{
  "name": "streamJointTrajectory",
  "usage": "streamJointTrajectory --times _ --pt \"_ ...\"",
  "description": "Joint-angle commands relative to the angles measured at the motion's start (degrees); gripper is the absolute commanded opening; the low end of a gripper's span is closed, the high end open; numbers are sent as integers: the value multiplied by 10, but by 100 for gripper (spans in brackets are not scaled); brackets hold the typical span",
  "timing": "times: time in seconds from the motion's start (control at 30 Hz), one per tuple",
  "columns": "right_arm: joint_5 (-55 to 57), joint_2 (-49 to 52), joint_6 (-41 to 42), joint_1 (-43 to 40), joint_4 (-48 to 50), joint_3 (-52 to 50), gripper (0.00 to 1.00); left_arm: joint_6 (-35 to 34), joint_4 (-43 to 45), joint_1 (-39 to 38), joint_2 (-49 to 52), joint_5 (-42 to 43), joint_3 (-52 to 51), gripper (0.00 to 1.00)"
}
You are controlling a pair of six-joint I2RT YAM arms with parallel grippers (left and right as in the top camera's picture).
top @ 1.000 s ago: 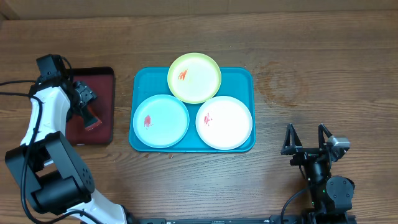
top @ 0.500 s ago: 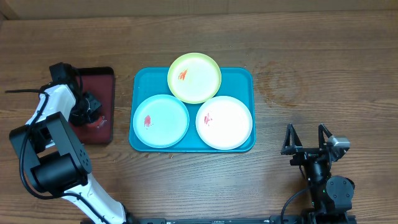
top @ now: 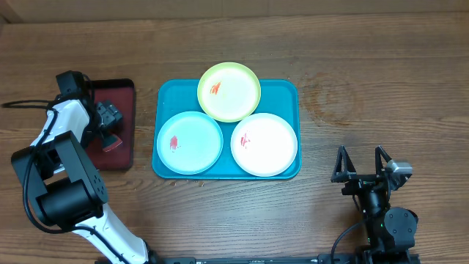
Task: Clean dirty plates on tray and stack at the side
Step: 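Lower the left gripper and grasp the green-orange sponge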
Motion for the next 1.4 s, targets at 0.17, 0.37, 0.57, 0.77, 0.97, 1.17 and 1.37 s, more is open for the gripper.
streamJointTrajectory --times 0.17,0.37,0.57,0.77,0.97,1.17,1.37 --pt "0 -2 1 -3 3 -6 100 5 -7 3 11 -29 5 4" --pt "0 -2 1 -3 3 -6 100 5 -50 3 11 -12 5 100" --pt "0 -2 1 -3 3 -6 100 5 -103 3 11 82 5 100" --pt "0 -2 1 -3 3 -6 100 5 -132 3 11 156 5 66" --pt "0 -2 1 -3 3 -6 100 4 -132 3 11 140 5 6" --pt "0 -2 1 -3 3 -6 100 5 -106 3 11 67 5 99" --pt "0 -2 1 -3 3 -6 100 11 -89 3 11 22 5 86"
